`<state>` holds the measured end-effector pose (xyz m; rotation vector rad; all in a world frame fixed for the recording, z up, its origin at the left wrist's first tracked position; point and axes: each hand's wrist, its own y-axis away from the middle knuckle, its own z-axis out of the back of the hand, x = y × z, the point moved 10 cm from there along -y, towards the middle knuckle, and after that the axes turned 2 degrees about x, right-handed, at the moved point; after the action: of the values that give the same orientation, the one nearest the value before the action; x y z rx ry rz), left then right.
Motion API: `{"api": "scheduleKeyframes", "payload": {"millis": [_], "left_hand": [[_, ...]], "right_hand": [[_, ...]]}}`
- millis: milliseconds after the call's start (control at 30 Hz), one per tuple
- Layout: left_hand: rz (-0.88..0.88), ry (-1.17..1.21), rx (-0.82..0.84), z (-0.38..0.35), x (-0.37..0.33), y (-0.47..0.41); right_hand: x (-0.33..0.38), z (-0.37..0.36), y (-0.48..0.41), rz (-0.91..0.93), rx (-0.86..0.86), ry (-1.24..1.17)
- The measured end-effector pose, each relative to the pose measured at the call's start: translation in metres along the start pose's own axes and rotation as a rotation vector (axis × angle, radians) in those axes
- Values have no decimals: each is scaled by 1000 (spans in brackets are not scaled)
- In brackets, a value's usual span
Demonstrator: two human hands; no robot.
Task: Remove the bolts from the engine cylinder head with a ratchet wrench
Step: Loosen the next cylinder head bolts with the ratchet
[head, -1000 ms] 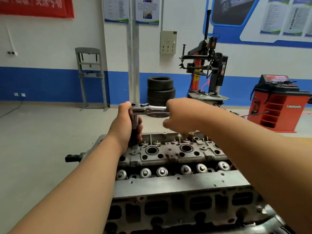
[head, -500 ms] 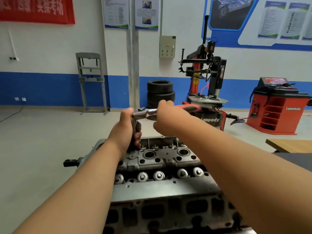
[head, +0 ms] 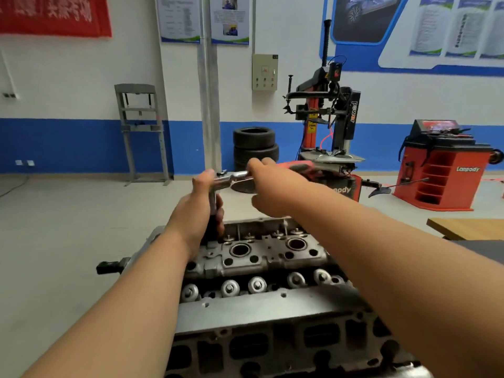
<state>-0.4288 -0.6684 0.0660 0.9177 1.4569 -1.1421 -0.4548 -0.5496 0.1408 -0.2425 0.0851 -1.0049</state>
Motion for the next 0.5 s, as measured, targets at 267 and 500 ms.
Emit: {"api": "scheduleKeyframes", "payload": {"millis": [267,500], "left_hand": [[-44,-172,-99,9,4,-10],[-5,-237,-213,9,-1,1]], "right_hand": [[37,-18,-58,47,73,181],[10,0,64,-122,-71,133]]}}
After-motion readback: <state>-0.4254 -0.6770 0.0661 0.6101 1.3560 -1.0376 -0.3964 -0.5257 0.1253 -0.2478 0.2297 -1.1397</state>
